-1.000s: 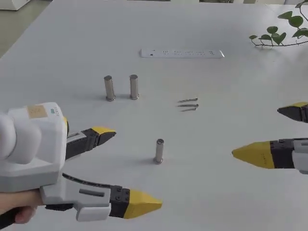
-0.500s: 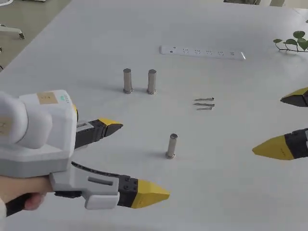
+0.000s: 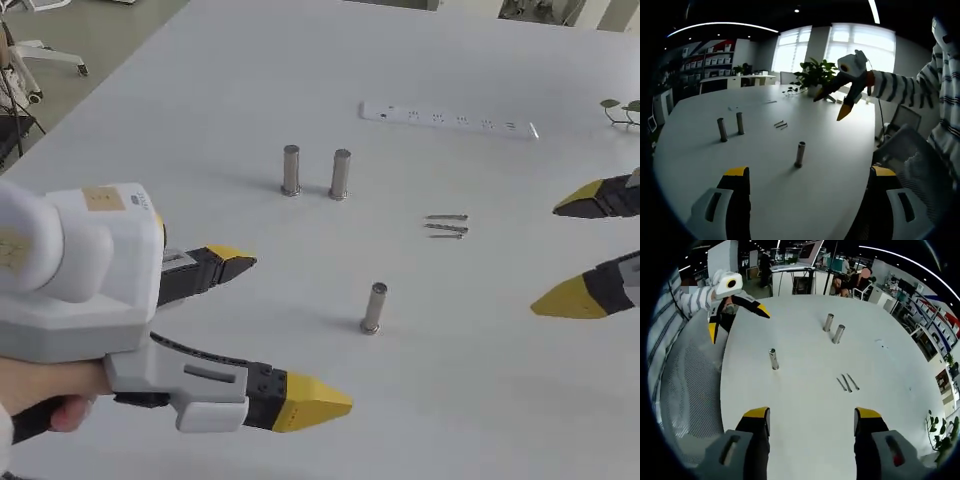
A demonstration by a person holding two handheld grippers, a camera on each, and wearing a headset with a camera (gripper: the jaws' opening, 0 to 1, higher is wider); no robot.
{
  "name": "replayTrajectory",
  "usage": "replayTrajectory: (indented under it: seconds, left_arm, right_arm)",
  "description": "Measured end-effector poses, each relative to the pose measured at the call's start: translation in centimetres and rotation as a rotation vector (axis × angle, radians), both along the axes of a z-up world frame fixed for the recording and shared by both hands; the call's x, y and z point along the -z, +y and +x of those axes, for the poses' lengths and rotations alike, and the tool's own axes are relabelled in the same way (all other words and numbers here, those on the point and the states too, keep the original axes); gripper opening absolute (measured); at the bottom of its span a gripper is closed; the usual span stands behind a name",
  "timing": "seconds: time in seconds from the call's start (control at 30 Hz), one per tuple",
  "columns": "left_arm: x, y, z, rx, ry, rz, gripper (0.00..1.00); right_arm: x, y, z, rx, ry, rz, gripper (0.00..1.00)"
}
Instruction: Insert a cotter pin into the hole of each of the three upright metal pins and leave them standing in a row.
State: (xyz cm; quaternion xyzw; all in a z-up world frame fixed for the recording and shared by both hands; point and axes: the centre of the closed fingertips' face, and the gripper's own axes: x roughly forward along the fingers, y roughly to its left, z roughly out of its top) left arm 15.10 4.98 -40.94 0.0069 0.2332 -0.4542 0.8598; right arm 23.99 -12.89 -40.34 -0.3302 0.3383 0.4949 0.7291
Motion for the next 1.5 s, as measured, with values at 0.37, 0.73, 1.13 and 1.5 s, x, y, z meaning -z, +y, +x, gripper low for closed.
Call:
replayTrajectory:
  seconds: [0.37, 0.73, 1.13, 1.5]
  left_arm:
    - [0.0, 0.5, -0.4, -0.030, 0.013, -0.008, 0.99]
    - [-0.4, 0.9, -0.8, -0.034, 0.013, -0.006, 0.99]
    - [-0.5, 1.2, -0.7, -0.067, 0.018, -0.024, 0.99]
    - [-0.3, 0.9, -1.1, -0.058, 0.027, -0.023, 0.99]
  right_arm:
    - [0.9, 1.0, 1.7, -0.090, 0.023, -0.077, 0.62]
    - [1.8, 2.1, 2.7, -0.156, 0.043, -0.150, 0.61]
    - [3.4, 2.2, 4.3, -0.191, 0.095, -0.200, 0.58]
    - [4.3, 2.7, 5.8, -0.209, 0.136, -0.199, 0.44]
